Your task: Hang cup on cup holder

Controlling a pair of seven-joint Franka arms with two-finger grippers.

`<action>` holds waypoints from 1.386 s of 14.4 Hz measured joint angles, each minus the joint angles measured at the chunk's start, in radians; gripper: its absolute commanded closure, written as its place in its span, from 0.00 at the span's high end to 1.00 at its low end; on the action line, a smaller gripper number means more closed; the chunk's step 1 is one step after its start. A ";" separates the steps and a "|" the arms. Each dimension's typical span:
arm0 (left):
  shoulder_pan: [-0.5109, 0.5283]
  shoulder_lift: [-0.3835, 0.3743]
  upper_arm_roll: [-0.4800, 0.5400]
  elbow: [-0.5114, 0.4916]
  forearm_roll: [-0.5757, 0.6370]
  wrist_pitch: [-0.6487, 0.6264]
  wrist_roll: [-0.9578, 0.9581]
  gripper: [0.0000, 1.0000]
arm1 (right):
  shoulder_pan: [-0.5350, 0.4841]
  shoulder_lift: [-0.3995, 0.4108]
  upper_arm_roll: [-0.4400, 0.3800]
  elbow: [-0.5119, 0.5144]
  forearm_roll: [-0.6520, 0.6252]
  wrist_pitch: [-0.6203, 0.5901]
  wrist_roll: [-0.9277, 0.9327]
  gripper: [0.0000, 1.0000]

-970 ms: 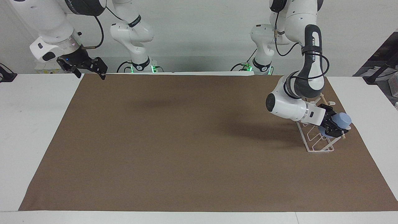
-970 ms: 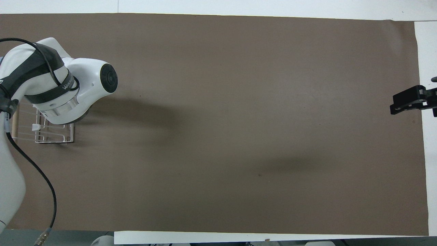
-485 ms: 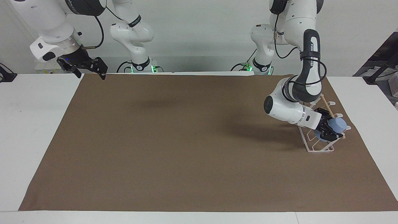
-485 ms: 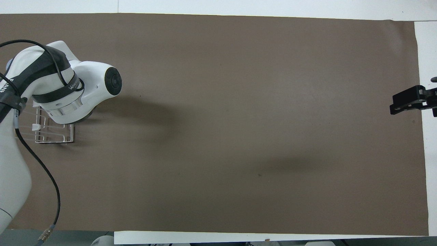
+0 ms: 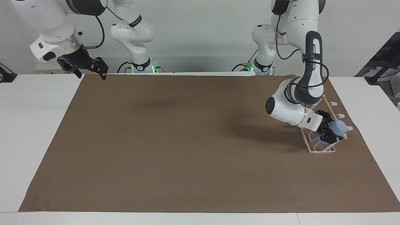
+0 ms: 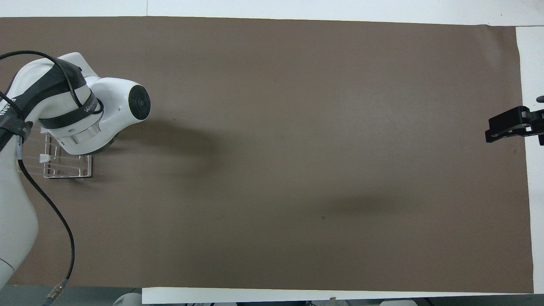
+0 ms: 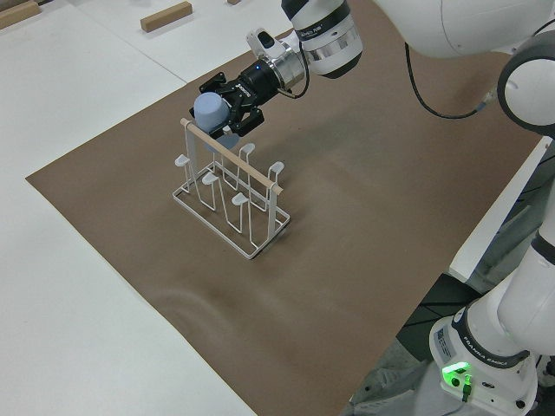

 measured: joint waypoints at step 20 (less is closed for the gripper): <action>0.014 -0.062 0.004 0.321 -0.643 -0.072 0.647 1.00 | -0.001 0.000 0.000 0.000 0.000 0.005 0.000 1.00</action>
